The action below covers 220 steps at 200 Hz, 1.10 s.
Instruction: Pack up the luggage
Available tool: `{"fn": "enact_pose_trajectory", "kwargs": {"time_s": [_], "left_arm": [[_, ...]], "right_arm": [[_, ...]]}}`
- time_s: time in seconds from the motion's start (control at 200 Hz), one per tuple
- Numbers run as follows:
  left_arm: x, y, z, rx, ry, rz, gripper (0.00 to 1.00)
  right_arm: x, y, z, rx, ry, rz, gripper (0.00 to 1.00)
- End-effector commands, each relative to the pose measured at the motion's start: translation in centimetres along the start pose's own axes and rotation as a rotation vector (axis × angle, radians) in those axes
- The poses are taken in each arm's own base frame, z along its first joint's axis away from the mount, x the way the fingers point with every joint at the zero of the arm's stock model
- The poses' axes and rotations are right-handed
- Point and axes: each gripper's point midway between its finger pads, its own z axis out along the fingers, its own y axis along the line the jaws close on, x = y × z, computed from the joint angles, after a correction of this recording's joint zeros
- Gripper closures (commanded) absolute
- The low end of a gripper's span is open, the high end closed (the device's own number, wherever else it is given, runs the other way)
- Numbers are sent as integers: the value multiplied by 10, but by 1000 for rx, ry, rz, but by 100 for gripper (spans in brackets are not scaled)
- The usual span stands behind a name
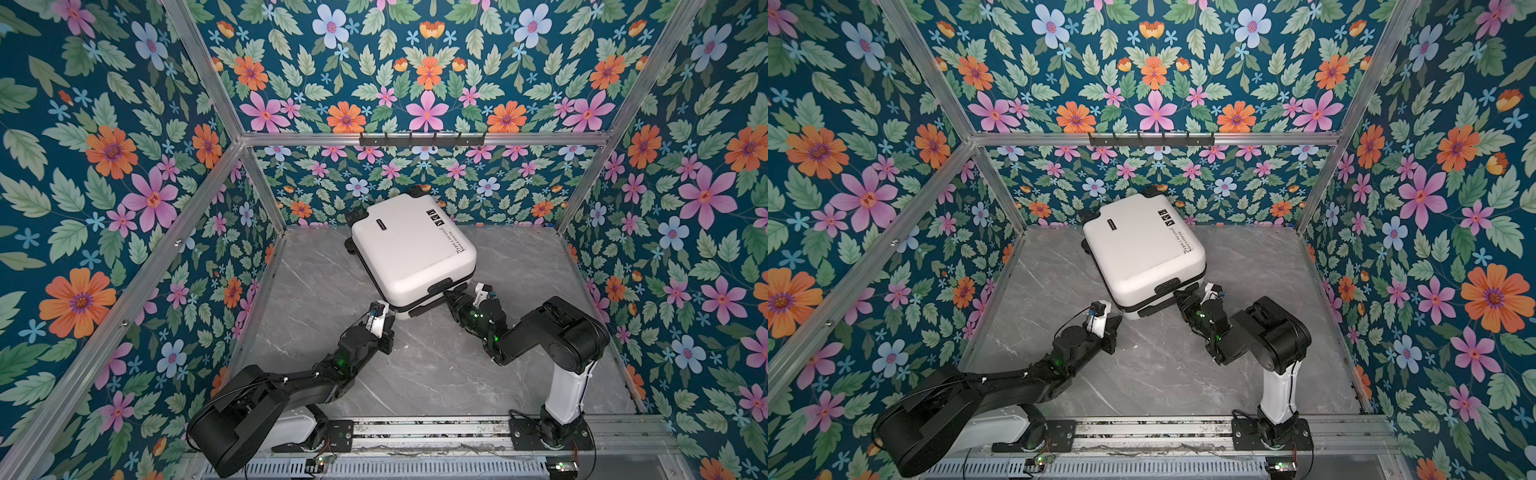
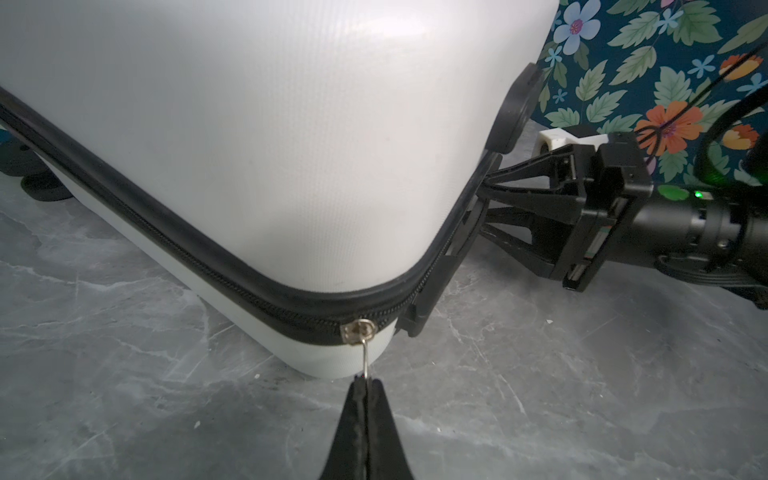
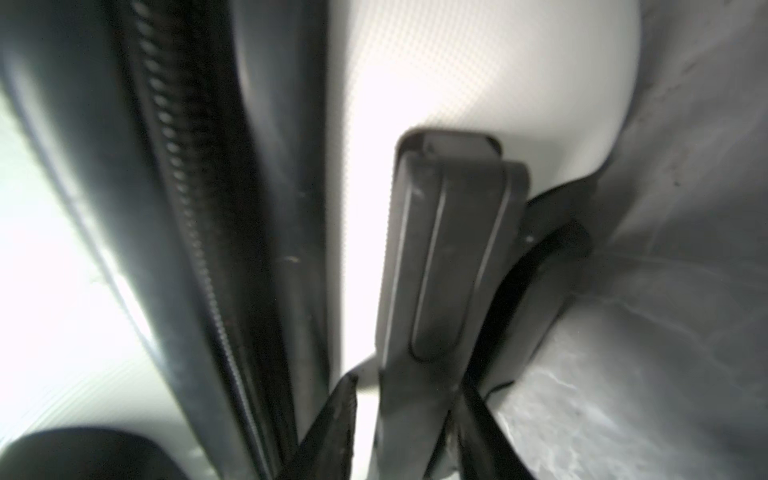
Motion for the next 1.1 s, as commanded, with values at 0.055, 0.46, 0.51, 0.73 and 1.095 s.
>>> {"fn": "enact_pose_trajectory", "kwargs": {"time_s": [0.055, 0.46, 0.51, 0.73, 1.095], "left_arm": [[-35, -3, -2, 12, -136, -24, 100], [-59, -7, -11, 2, -245, -57, 100], [-63, -12, -10, 8, -250, -50, 100], [-68, -25, -7, 25, -279, -75, 100], [-64, -61, 13, 96, -271, -68, 100]], "right_arm": [[-10, 19, 5, -58, -41, -18, 77], [42, 51, 9, -51, -45, -44, 100], [55, 58, 12, -54, -35, -61, 100], [88, 75, 28, -70, 4, -78, 100], [101, 64, 27, -63, 30, -59, 100]]}}
